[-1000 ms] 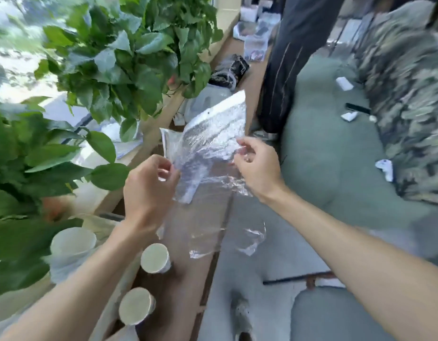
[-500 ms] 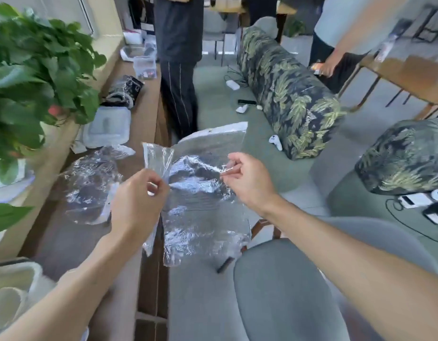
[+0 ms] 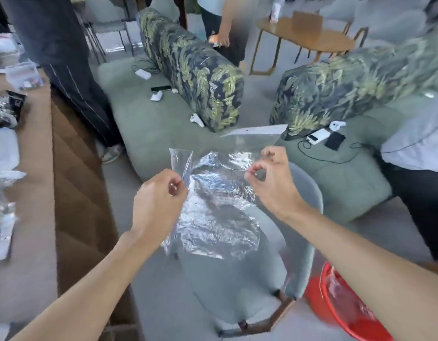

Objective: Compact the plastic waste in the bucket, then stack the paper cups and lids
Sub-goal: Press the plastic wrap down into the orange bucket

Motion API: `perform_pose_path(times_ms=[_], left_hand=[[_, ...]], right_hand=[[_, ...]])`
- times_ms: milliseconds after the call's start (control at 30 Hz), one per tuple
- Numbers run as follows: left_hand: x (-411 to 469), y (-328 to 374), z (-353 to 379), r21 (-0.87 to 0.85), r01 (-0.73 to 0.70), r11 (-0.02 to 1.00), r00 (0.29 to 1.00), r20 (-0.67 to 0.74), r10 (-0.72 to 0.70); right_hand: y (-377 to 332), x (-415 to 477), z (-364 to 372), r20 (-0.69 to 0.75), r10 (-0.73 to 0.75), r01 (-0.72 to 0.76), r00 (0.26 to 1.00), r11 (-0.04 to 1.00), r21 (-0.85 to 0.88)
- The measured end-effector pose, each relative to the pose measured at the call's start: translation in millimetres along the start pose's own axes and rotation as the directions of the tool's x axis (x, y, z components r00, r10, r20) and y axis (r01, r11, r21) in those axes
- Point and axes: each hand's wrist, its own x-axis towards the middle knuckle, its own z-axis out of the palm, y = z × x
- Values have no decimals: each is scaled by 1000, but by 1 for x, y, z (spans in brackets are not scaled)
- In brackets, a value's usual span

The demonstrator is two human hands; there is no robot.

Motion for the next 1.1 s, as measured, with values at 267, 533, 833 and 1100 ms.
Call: perform_pose_path(times_ms=[267,533,833,1100], left_hand=[[-45,64,111,-70,-165,984,968,182,176],[-125,159,218,-204,-337,919,874,295,386],[-222,223,365,-360,-490,794,710,363,603],[-287,183,556,-250,-565,786,614,508,603]], right_hand=[[104,-90,-74,-327,180,-263,928,937,-230],[193,-203,-153,-442,390,-498,808,852,-159],[325,-298,-190,-547,661,-667,513,708,230],[490,-342,-131,-501,751,-729,430,616,297]])
